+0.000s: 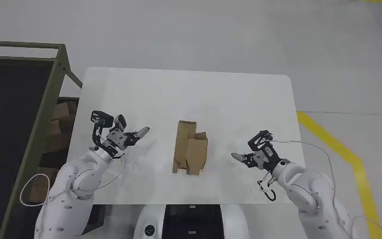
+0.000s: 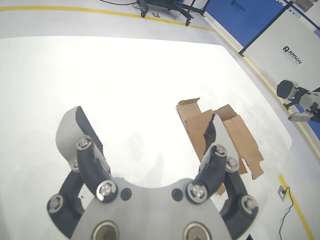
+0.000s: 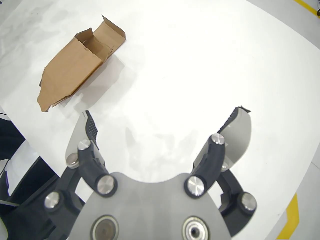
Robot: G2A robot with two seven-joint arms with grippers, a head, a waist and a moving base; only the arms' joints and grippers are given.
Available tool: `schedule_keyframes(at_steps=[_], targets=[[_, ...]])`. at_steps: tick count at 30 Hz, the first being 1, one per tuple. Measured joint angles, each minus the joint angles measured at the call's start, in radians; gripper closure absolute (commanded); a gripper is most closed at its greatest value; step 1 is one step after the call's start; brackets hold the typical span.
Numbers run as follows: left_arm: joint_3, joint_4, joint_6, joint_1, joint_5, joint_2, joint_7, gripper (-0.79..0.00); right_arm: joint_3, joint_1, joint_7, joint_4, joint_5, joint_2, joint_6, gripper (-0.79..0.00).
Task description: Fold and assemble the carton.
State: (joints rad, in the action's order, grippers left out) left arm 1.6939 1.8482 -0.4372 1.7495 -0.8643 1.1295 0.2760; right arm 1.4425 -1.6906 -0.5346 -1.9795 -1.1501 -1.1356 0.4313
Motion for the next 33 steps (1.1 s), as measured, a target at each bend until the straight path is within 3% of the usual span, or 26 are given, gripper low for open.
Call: schedule_keyframes(at_steps=[4, 8, 13, 18, 21, 33], targets=[[0.000, 0.000, 0.000, 0.000, 0.000, 0.000, -0.001, -0.785, -0.003, 0.000, 0.002, -0.001, -0.003, 0.000, 0.004, -0.785], [-0.011, -0.007, 0.009, -0.009, 0.002, 0.001, -0.002, -0.785, -0.054, 0.001, 0.014, 0.003, -0.025, 0.002, 0.077, -0.785], [-0.023, -0.028, 0.009, -0.032, 0.008, 0.000, 0.003, -0.785, -0.139, 0.067, -0.115, 0.044, 0.196, -0.007, 0.094, -0.785], [-0.018, -0.037, 0.005, -0.032, 0.012, -0.001, -0.004, -0.785, -0.204, 0.176, -0.313, 0.102, 0.438, -0.017, -0.030, -0.785], [-0.011, -0.040, 0.001, -0.028, 0.019, -0.002, -0.008, -0.785, -0.208, 0.214, -0.362, 0.114, 0.469, -0.019, -0.138, -0.785], [-0.012, -0.040, 0.000, -0.028, 0.022, -0.002, -0.014, -0.785, -0.242, 0.219, -0.348, 0.143, 0.498, -0.023, -0.111, -0.785]])
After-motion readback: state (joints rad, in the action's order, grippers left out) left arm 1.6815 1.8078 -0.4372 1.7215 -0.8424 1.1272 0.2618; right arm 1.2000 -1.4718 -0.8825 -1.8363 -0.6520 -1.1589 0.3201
